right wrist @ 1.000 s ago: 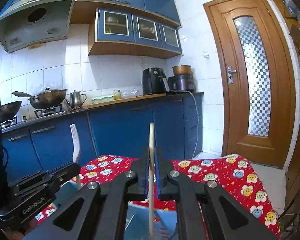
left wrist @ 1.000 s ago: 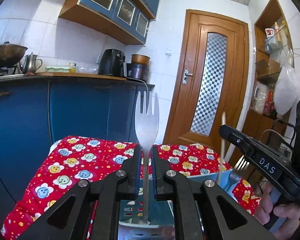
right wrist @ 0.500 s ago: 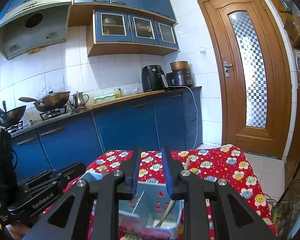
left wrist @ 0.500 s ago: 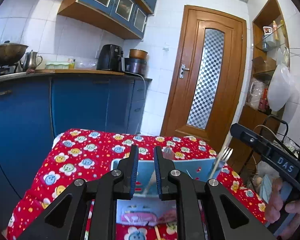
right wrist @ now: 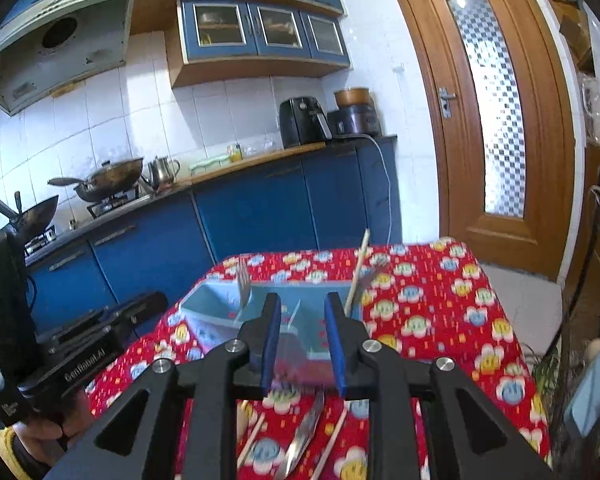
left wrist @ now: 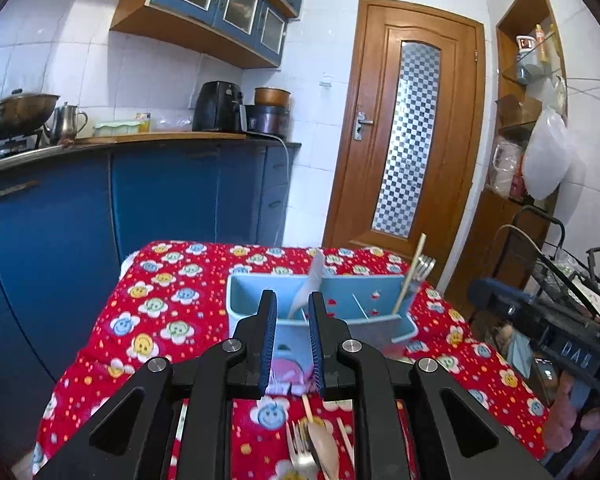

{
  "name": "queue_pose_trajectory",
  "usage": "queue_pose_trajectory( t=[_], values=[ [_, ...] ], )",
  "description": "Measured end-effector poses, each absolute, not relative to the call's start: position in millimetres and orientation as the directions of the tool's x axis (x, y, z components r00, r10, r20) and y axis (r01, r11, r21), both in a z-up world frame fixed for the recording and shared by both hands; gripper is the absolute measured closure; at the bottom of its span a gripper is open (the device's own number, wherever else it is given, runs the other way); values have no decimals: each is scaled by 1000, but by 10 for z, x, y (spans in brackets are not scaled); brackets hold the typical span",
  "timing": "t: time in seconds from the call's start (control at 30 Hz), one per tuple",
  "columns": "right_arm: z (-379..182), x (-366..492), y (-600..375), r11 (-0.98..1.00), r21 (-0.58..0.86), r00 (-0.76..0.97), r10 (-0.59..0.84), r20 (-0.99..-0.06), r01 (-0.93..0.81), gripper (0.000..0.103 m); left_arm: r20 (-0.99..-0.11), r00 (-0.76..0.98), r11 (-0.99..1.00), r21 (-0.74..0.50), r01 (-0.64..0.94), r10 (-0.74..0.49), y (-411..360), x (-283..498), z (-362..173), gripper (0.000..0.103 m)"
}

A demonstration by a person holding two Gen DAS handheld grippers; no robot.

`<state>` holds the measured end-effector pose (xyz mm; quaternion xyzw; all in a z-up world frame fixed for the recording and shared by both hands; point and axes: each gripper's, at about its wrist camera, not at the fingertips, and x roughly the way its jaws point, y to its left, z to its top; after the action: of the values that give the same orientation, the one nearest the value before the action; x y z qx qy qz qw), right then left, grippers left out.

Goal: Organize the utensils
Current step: 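Move both tools back down toward the remaining utensils on the cloth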

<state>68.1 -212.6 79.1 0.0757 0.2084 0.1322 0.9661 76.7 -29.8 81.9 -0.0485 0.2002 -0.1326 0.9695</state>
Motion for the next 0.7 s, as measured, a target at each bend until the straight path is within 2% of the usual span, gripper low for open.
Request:
queue_pose_trajectory(
  t=[0.27, 0.53, 0.7],
  values=[
    [656, 411, -2132, 958, 202, 847, 275, -455, -202, 78, -471, 836, 960, -137, 245, -281, -354, 599, 715, 87],
    [410, 193, -2294, 948, 267, 814, 289, -504, -172, 75, -551, 774, 949, -159, 271, -313, -437, 528, 476, 86],
    [193, 94, -2424, 938, 317, 788, 299, -539, -139, 74, -613, 735, 955, -143, 259, -291, -520, 561, 276, 86]
  ],
)
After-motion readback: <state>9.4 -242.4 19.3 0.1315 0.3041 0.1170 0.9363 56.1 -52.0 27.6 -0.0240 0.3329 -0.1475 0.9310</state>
